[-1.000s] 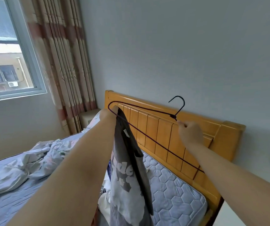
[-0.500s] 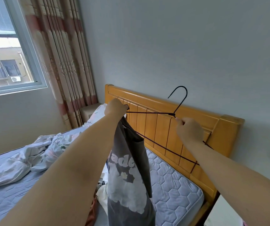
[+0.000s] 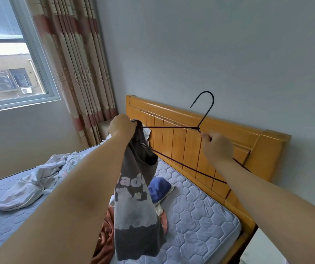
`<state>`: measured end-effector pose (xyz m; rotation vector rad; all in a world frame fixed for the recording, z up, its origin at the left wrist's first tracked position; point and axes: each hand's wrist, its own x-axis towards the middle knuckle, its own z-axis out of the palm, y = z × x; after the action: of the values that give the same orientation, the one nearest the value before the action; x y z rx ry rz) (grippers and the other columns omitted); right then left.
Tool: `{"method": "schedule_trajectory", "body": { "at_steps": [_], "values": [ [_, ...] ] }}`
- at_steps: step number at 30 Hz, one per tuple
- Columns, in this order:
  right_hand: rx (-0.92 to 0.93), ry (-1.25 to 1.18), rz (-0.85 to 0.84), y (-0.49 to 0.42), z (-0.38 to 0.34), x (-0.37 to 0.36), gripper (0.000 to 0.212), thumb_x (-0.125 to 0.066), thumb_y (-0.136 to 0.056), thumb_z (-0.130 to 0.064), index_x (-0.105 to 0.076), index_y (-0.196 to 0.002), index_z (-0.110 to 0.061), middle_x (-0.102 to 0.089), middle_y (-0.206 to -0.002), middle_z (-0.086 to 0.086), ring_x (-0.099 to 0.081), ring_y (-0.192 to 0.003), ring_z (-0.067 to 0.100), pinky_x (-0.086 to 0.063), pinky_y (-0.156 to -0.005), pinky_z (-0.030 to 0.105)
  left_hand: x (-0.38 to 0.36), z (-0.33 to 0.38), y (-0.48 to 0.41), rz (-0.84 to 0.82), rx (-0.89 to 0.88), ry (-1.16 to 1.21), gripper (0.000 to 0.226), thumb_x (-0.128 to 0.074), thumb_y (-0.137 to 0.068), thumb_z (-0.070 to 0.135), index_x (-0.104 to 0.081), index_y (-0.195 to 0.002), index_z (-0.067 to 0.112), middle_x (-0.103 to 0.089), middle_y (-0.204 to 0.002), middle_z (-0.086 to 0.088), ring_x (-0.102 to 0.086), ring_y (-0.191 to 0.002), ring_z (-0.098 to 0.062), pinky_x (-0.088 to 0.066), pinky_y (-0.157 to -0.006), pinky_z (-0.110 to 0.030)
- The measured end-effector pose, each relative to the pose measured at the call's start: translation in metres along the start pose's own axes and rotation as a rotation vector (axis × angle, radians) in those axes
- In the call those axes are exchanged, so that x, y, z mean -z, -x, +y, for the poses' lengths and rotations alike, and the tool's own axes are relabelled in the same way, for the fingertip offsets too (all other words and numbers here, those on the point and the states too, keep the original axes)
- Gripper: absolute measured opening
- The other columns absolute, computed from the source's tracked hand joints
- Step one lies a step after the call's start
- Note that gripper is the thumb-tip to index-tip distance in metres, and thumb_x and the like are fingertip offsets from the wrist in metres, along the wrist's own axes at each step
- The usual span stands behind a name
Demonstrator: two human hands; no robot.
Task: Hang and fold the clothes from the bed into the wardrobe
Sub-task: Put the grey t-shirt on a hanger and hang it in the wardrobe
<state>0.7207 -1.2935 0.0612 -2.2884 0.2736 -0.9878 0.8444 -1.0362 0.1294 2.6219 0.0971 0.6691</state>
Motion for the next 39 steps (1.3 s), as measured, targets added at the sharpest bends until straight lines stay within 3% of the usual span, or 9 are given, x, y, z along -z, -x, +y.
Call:
{"method": "schedule_trajectory", "body": {
  "at_steps": [7,13,17,20,24,28,31,34,39],
  "values": [
    [-0.048,-0.037,0.033,-0.003,-0.014,-0.018,0.035,-0.044,-0.099,-0.034,-0.067,-0.078,-0.017,-0.061,-0.064,0.000,-0.051,-0.057,0.014,-0.031,-0.050,0.021,0.006,0.040,0.013,-0.052,-0.242,-0.033,0.044,-0.041,-0.098,0.044,-0.061,-0.083,0.008,-0.062,-0.076,-0.007,-0.061,-0.072,-0.025,-0.055,-0.070,-0.038],
    [0.013,-0.074,-0.003,-0.003,-0.032,-0.030,0.037,-0.046,-0.098,-0.028,-0.049,-0.061,-0.030,-0.045,-0.052,-0.011,-0.041,-0.050,0.003,-0.021,-0.047,0.020,0.005,0.060,0.025,-0.035,-0.444,-0.065,0.057,-0.031,-0.099,0.052,-0.040,-0.056,0.016,-0.040,-0.055,0.004,-0.039,-0.049,-0.009,-0.025,-0.046,-0.022],
    [0.021,-0.062,-0.059,-0.003,-0.040,-0.039,0.036,-0.046,-0.098,-0.028,-0.049,-0.063,-0.026,-0.048,-0.053,-0.009,-0.044,-0.051,0.009,-0.022,-0.048,0.021,0.003,0.055,0.022,0.003,-0.308,0.288,0.046,-0.037,-0.102,0.038,-0.069,-0.082,0.012,-0.063,-0.077,0.002,-0.056,-0.070,-0.014,-0.037,-0.065,-0.025],
    [-0.003,-0.078,-0.088,-0.002,-0.046,-0.048,0.038,-0.047,-0.098,-0.030,-0.049,-0.062,-0.021,-0.049,-0.055,-0.002,-0.044,-0.051,0.014,-0.024,-0.049,0.022,-0.001,0.059,0.036,-0.072,-0.330,0.535,0.027,-0.045,-0.100,0.023,-0.070,-0.102,0.013,-0.067,-0.092,0.003,-0.055,-0.077,-0.006,-0.040,-0.069,-0.019],
    [-0.078,-0.168,-0.044,-0.004,-0.048,-0.051,0.045,-0.047,-0.098,-0.030,-0.046,-0.055,-0.018,-0.046,-0.052,0.001,-0.040,-0.049,0.016,-0.022,-0.049,0.024,-0.001,0.048,0.041,-0.196,-0.538,0.329,0.031,-0.048,-0.097,0.024,-0.056,-0.127,0.024,-0.063,-0.077,0.010,-0.056,-0.066,-0.002,-0.049,-0.067,-0.021],
    [-0.128,-0.334,0.048,-0.016,-0.053,-0.043,0.048,-0.049,-0.096,-0.026,-0.041,-0.049,-0.019,-0.037,-0.046,-0.003,-0.033,-0.046,0.016,-0.022,-0.048,0.025,0.023,0.007,0.007,0.161,-0.707,-0.115,0.047,-0.050,-0.093,0.038,-0.042,-0.138,0.026,-0.053,-0.129,0.001,-0.047,-0.120,-0.018,-0.037,-0.100,-0.039],
    [-0.033,-0.337,0.038,-0.024,-0.060,-0.037,0.049,-0.051,-0.097,-0.026,-0.040,-0.049,-0.023,-0.037,-0.045,-0.007,-0.034,-0.045,0.012,-0.021,-0.049,0.023,0.039,-0.015,-0.017,0.077,-0.636,-0.317,0.045,-0.047,-0.095,0.044,-0.045,-0.135,0.024,-0.053,-0.131,0.000,-0.040,-0.129,-0.023,-0.022,-0.111,-0.051],
    [0.070,-0.270,0.025,-0.029,-0.062,-0.034,0.049,-0.051,-0.097,-0.028,-0.039,-0.050,-0.025,-0.037,-0.045,-0.009,-0.035,-0.045,0.011,-0.021,-0.049,0.023,0.052,-0.026,-0.029,-0.158,-0.562,-0.268,0.032,-0.040,-0.100,0.038,-0.061,-0.106,0.016,-0.060,-0.088,0.001,-0.059,-0.099,-0.025,-0.037,-0.087,-0.036],
    [0.083,-0.167,0.172,-0.037,-0.074,-0.030,0.020,-0.055,-0.094,-0.021,-0.060,-0.077,-0.011,-0.059,-0.075,0.006,-0.051,-0.073,0.020,-0.036,-0.061,0.025,0.059,-0.037,-0.029,-0.205,-0.509,0.054,0.024,-0.057,-0.093,0.028,-0.072,-0.095,0.010,-0.063,-0.079,0.000,-0.057,-0.078,-0.018,-0.037,-0.066,-0.025]
  ]
}}
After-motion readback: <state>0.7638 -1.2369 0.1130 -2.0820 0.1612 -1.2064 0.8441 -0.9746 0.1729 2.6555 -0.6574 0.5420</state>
